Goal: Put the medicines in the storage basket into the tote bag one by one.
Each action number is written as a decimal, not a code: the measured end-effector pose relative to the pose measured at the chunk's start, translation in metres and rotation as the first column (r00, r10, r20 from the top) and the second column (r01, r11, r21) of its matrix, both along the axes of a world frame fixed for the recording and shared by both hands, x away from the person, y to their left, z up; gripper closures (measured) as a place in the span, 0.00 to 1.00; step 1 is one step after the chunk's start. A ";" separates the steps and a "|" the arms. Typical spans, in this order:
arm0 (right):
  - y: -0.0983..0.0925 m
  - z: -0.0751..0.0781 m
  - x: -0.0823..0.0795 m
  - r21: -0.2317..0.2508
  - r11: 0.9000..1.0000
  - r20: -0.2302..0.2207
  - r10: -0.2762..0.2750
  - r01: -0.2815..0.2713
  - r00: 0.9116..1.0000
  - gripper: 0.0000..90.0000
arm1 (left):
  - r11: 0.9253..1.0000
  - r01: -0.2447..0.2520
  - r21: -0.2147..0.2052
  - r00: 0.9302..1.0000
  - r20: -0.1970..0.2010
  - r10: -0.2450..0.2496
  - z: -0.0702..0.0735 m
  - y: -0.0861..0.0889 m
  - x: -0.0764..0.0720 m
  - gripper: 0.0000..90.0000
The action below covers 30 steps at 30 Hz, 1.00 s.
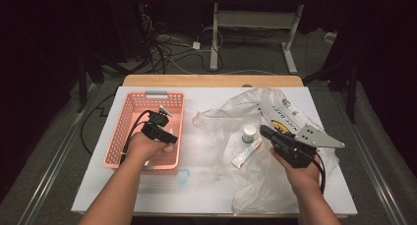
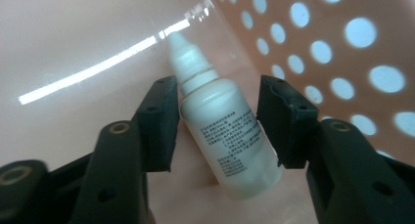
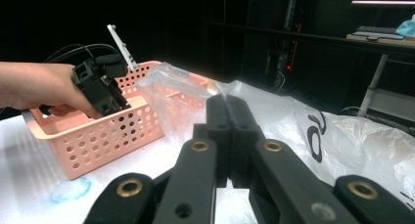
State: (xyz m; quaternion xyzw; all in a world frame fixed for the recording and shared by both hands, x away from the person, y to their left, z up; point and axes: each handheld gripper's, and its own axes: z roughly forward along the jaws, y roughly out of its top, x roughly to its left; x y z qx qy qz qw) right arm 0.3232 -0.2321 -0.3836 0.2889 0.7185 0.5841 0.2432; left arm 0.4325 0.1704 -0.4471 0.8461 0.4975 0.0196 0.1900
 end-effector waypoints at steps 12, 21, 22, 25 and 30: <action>0.000 0.000 0.000 0.005 1.000 0.004 0.001 -0.001 1.000 1.00 | 0.997 0.010 0.075 1.000 -0.018 -0.008 -0.007 -0.006 0.001 0.62; 0.000 0.000 0.000 0.005 1.000 -0.005 0.000 0.000 1.000 1.00 | 0.997 0.011 0.080 1.000 -0.014 -0.010 -0.006 -0.006 0.000 0.64; 0.000 0.000 0.000 0.006 1.000 -0.005 0.000 0.000 1.000 1.00 | 0.997 0.010 0.080 1.000 -0.014 -0.009 -0.006 -0.006 0.000 0.64; 0.000 0.000 0.000 0.000 1.000 0.003 0.002 -0.002 1.000 1.00 | 0.998 0.004 0.066 1.000 -0.008 -0.004 -0.004 -0.004 0.000 0.64; 0.001 0.000 0.001 0.022 1.000 -0.007 0.004 -0.004 1.000 1.00 | 0.999 0.009 0.032 1.000 0.028 -0.009 0.011 -0.002 -0.003 0.65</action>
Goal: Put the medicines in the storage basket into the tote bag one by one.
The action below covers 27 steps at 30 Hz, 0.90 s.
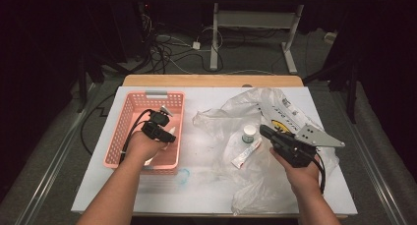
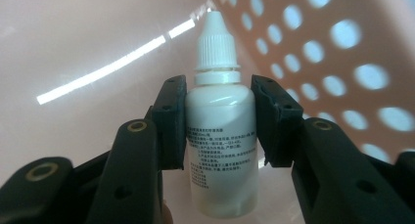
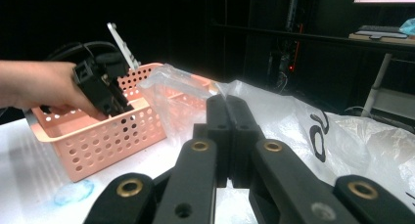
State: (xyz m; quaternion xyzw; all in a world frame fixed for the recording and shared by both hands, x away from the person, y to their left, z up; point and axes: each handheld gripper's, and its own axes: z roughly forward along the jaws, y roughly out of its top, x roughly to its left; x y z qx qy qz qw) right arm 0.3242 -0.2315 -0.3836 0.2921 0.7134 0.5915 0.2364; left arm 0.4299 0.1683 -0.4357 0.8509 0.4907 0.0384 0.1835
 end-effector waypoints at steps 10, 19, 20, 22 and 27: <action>0.000 0.000 -0.001 -0.010 1.000 0.005 -0.003 0.003 1.000 1.00 | 0.998 -0.006 -0.061 0.995 0.100 0.013 0.019 0.006 -0.015 0.65; 0.001 0.000 -0.002 -0.021 1.000 0.006 0.002 -0.002 1.000 1.00 | 0.993 -0.003 -0.116 0.988 0.156 0.021 0.023 0.015 -0.033 0.65; 0.001 0.000 -0.002 -0.019 1.000 0.005 0.001 -0.001 1.000 1.00 | 0.992 -0.002 -0.126 0.987 0.160 0.022 0.023 0.016 -0.034 0.65; 0.002 0.000 -0.002 -0.018 1.000 0.007 0.003 -0.003 1.000 1.00 | 0.991 -0.002 -0.131 0.986 0.167 0.024 0.022 0.018 -0.038 0.65; 0.002 -0.002 -0.001 -0.018 1.000 0.001 0.003 -0.003 1.000 1.00 | 0.989 0.009 -0.145 0.980 0.199 0.020 0.024 0.019 -0.047 0.65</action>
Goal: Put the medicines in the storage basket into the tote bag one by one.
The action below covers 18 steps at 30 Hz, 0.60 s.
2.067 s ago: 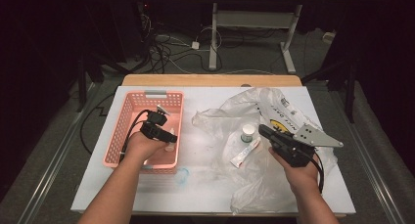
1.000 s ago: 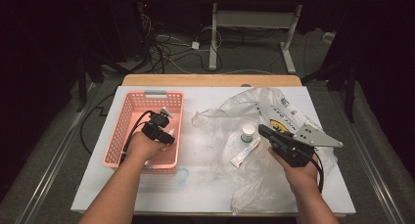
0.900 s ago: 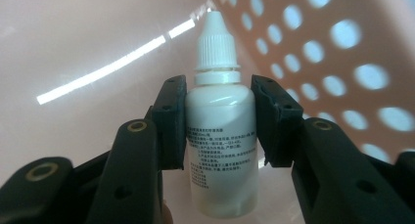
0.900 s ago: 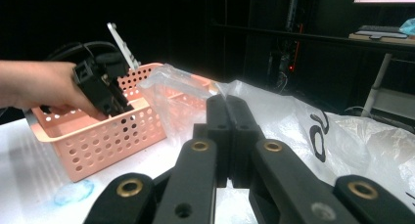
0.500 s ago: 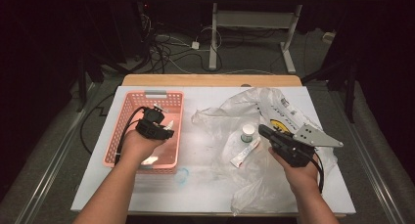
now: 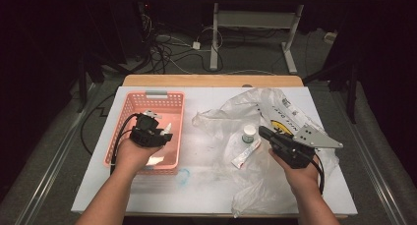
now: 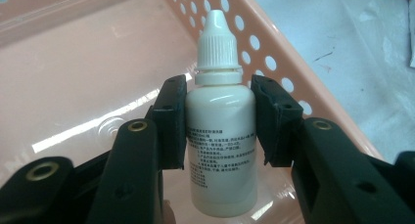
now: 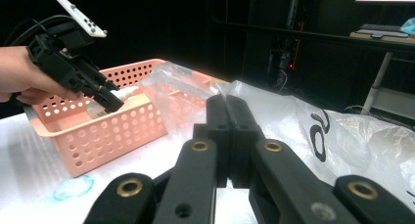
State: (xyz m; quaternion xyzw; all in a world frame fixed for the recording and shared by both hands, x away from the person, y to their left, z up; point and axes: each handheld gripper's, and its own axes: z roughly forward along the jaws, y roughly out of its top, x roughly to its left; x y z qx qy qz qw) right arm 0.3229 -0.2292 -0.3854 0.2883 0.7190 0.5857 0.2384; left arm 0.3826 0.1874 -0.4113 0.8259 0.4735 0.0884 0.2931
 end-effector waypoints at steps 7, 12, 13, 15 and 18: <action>0.000 0.000 0.000 -0.004 1.000 0.004 -0.001 0.001 1.000 1.00 | 0.999 0.002 -0.041 0.998 0.067 0.001 0.005 0.004 -0.017 0.65; 0.001 0.000 -0.001 -0.005 1.000 0.002 0.002 -0.002 1.000 1.00 | 0.998 0.000 -0.058 0.993 0.117 0.007 0.004 0.007 -0.030 0.65; 0.001 0.000 -0.001 -0.007 1.000 0.002 0.002 -0.002 1.000 1.00 | 0.998 0.002 -0.065 0.992 0.122 0.006 0.003 0.008 -0.032 0.65; 0.001 0.000 -0.001 -0.005 1.000 0.000 0.001 -0.001 1.000 1.00 | 0.997 0.000 -0.073 0.990 0.138 0.010 0.001 0.009 -0.036 0.65; 0.001 0.000 -0.001 -0.008 1.000 0.003 0.000 0.000 1.000 1.00 | 0.995 0.000 -0.099 0.986 0.167 0.017 -0.001 0.012 -0.042 0.65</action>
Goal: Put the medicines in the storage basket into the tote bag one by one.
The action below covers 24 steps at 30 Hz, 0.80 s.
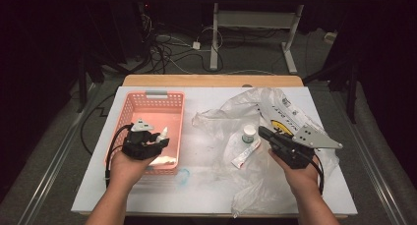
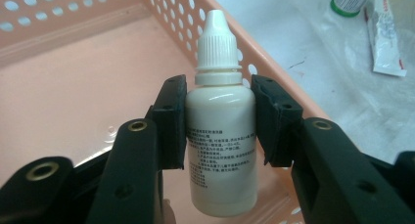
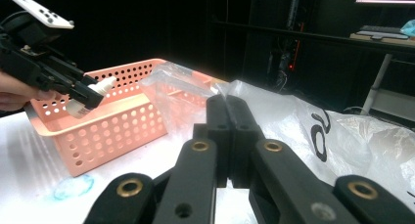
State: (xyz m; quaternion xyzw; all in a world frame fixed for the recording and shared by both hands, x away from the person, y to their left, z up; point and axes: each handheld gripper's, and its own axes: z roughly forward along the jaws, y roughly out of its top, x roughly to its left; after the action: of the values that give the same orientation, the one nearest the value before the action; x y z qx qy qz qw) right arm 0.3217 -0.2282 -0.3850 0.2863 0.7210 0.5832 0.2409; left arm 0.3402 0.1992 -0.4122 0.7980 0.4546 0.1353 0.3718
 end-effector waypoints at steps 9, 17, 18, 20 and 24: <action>0.001 -0.002 0.000 -0.011 1.000 -0.003 0.002 -0.002 1.000 1.00 | 0.999 0.011 -0.041 0.999 0.051 -0.009 -0.008 0.004 -0.015 0.65; 0.000 0.000 0.000 -0.008 1.000 0.002 -0.001 0.001 1.000 1.00 | 0.994 0.032 -0.106 0.997 0.072 -0.025 -0.003 0.001 -0.020 0.65; 0.000 0.000 0.000 -0.007 1.000 0.002 -0.001 0.001 1.000 1.00 | 0.993 0.032 -0.113 0.997 0.073 -0.024 -0.002 0.000 -0.021 0.65; 0.000 0.000 -0.001 -0.007 1.000 0.001 0.000 0.000 1.000 1.00 | 0.993 0.043 -0.108 0.996 0.081 -0.034 0.001 -0.003 -0.023 0.65; 0.000 0.000 -0.001 -0.005 1.000 0.003 0.001 -0.001 1.000 1.00 | 0.992 0.062 -0.109 0.993 0.102 -0.051 0.006 -0.011 -0.027 0.65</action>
State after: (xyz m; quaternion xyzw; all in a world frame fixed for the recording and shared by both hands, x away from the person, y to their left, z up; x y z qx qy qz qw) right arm 0.3211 -0.2285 -0.3850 0.2845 0.7224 0.5818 0.2421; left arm 0.3131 0.1885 -0.4060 0.7809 0.4195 0.1384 0.4416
